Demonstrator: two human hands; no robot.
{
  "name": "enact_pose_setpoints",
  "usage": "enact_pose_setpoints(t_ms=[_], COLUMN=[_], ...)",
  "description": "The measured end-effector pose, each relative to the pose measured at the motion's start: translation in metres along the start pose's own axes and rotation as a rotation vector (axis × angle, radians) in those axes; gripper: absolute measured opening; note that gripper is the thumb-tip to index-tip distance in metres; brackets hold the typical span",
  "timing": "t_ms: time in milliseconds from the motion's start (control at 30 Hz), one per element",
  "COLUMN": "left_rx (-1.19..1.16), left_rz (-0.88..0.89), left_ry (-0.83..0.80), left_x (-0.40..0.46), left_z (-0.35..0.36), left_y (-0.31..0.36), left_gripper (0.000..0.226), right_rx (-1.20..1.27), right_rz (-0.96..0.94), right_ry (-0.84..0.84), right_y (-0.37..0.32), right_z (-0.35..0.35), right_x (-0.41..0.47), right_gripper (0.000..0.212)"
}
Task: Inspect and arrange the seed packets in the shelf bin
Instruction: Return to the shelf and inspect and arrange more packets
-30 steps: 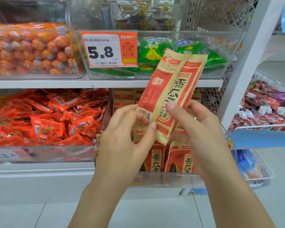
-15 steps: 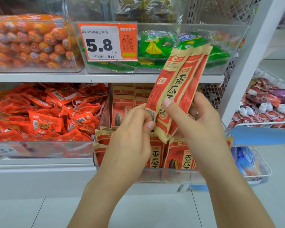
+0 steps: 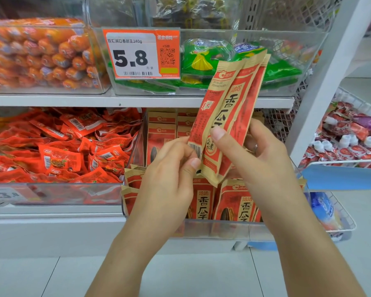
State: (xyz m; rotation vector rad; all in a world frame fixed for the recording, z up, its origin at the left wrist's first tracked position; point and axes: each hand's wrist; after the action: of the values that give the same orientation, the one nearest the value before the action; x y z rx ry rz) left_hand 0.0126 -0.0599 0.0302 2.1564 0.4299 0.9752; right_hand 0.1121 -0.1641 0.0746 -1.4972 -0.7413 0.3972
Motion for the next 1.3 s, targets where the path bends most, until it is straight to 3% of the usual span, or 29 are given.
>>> enact_pose_setpoints(t_ms=[167,267,333,433,567,733,1000,1300], left_rx=[-0.227,-0.310,-0.347,-0.418,-0.430,-0.328,-0.159,-0.116], left_rz=[-0.090,-0.114,-0.152,-0.231,-0.248,-0.214,-0.073,-0.056], left_ry=[-0.089,-0.187,-0.230,-0.228,-0.178,-0.149,-0.161,-0.170], left_x=[0.000,0.000,0.001,0.001,0.003,0.001,0.001,0.002], left_z=[-0.006,-0.009,-0.009,-0.011,-0.020,-0.018,-0.020,-0.019], left_y=[0.006,0.012,0.015,0.017,0.024,0.030,0.022,0.018], left_gripper=[0.020,0.019,0.018,0.021,0.022,0.004,0.021,0.012], right_rx=[0.192,0.147,0.131,0.229,0.228,0.209,0.138,0.154], right_rz=[0.101,0.154,0.184,0.254,0.249,0.240,0.219,0.213], right_ry=[-0.103,-0.144,-0.107,-0.019,0.064,0.084,0.091,0.076], right_y=[-0.005,-0.009,-0.007,-0.001,0.002,0.003,0.004,0.003], right_z=[-0.003,-0.003,-0.007,-0.004,-0.005,-0.004,-0.003,-0.002], right_x=[-0.004,0.014,0.021,0.007,0.001,0.002,0.003,0.002], right_gripper=[0.059,0.090,0.089,0.069,0.080,0.084,0.093,0.092])
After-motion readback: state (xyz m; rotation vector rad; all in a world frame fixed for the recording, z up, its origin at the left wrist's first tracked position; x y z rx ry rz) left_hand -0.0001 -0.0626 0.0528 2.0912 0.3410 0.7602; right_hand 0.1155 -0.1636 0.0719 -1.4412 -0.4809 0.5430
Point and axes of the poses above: each hand's wrist, its own x-axis towards the middle knuckle, its own z-axis out of the palm, y = z × x, and after that the axes turned 3 degrees about z, right-handed
